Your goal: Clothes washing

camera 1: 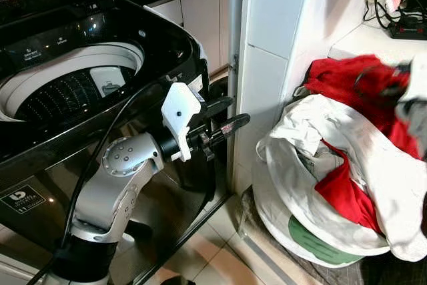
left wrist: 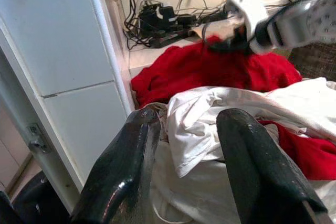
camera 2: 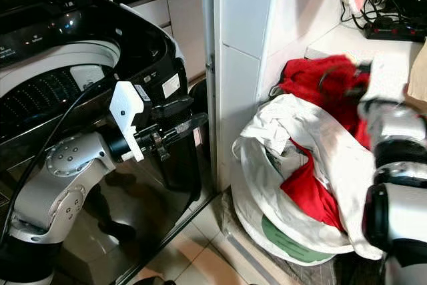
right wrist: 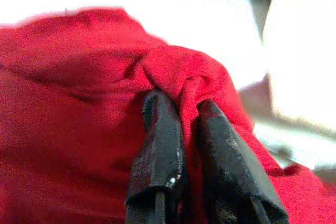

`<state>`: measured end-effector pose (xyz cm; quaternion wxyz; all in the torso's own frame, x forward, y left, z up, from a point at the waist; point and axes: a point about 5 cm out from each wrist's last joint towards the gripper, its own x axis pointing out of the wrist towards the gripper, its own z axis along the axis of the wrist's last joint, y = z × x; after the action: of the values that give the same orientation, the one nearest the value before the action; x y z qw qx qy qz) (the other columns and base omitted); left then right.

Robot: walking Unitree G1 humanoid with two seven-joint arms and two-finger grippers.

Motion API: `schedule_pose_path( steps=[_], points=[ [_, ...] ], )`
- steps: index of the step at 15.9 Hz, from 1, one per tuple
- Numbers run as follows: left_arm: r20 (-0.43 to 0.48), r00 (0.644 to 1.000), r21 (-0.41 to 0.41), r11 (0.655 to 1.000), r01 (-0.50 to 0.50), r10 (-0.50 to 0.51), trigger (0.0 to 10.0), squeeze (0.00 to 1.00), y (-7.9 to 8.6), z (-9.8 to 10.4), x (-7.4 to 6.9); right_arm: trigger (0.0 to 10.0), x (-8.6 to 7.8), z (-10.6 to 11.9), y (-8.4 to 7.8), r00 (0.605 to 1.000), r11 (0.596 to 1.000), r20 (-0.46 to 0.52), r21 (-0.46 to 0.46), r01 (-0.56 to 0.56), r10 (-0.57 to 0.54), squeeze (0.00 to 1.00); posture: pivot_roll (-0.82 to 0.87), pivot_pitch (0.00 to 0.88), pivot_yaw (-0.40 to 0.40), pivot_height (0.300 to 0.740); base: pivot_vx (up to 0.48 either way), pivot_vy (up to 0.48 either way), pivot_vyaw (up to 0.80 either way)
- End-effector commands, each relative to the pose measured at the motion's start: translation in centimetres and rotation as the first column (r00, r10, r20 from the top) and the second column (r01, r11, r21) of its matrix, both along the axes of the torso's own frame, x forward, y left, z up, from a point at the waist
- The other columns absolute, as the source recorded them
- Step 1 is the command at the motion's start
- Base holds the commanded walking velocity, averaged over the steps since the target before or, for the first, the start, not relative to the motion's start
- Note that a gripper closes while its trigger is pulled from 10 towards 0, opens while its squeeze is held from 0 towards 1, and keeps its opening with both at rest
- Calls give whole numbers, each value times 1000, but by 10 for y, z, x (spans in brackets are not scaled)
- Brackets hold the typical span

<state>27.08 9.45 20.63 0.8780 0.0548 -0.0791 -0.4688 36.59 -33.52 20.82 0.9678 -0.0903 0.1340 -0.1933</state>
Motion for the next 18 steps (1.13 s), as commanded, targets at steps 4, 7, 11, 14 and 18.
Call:
schedule_pose_path(
  steps=[4,7,11,14,18],
  points=[
    [38,999,-10,1000,-18,18,10000,0,1,8,5,0,-1,76,-3,968,994,246,-102,-26,50,0,-66,0,94,740,0,0,0],
    [81,996,-34,999,-39,42,10000,0,1,17,7,0,-12,125,5,900,985,404,-112,-128,163,0,-69,0,87,740,0,0,0],
    [212,973,-110,992,-69,91,10000,0,-4,44,7,0,-27,135,42,827,859,231,-118,-499,512,0,-74,0,78,740,0,0,0],
    [269,959,-169,985,-40,86,10000,1000,-13,63,6,0,-39,141,76,695,725,254,-38,-688,673,0,-73,0,74,740,0,0,0],
    [309,949,-163,987,-15,65,10000,1000,-26,68,7,0,-58,146,130,430,418,401,123,-900,809,0,-70,0,67,740,0,0,0]
  ],
)
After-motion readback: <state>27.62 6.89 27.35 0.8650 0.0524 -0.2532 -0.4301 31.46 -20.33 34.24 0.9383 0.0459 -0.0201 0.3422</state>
